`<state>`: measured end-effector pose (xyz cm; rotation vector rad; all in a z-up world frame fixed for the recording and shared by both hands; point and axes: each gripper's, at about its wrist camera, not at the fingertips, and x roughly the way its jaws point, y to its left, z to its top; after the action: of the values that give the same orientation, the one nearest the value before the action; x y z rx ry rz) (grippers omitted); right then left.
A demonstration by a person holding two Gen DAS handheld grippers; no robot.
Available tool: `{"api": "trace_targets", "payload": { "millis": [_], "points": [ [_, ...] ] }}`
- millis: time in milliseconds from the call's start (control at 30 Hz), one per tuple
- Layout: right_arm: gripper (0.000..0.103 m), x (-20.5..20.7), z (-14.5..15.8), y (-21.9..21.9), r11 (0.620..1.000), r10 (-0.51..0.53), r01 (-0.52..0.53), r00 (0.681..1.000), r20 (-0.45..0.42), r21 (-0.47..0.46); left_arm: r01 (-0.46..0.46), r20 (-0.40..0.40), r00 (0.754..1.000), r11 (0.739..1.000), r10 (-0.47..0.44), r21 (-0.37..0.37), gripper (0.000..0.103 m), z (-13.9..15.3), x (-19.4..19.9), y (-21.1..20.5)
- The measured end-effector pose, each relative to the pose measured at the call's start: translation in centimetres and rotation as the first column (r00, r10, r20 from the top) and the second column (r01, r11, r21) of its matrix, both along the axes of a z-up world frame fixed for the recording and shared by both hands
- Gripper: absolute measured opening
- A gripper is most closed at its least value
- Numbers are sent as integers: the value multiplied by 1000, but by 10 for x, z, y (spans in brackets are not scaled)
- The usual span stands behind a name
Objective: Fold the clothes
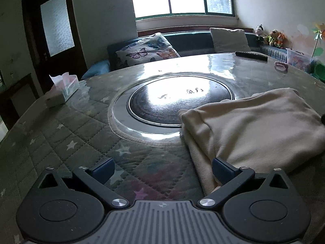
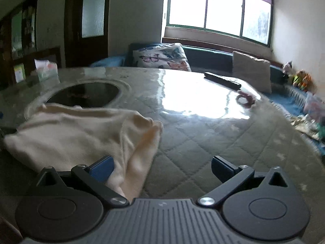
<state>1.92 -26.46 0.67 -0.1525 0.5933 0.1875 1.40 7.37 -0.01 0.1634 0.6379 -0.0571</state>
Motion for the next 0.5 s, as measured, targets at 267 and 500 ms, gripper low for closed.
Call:
{"api": "trace_targets", "payload": {
  "millis": [267, 500],
  "points": [
    [103, 1, 12, -3, 1000, -12, 12, 999, 43, -1, -8, 35, 999, 1000, 8, -24, 103, 17, 1, 1],
    [103, 22, 14, 16, 999, 28, -25, 997, 76, -43, 5, 35, 999, 1000, -5, -12, 103, 16, 22, -11]
  ]
}}
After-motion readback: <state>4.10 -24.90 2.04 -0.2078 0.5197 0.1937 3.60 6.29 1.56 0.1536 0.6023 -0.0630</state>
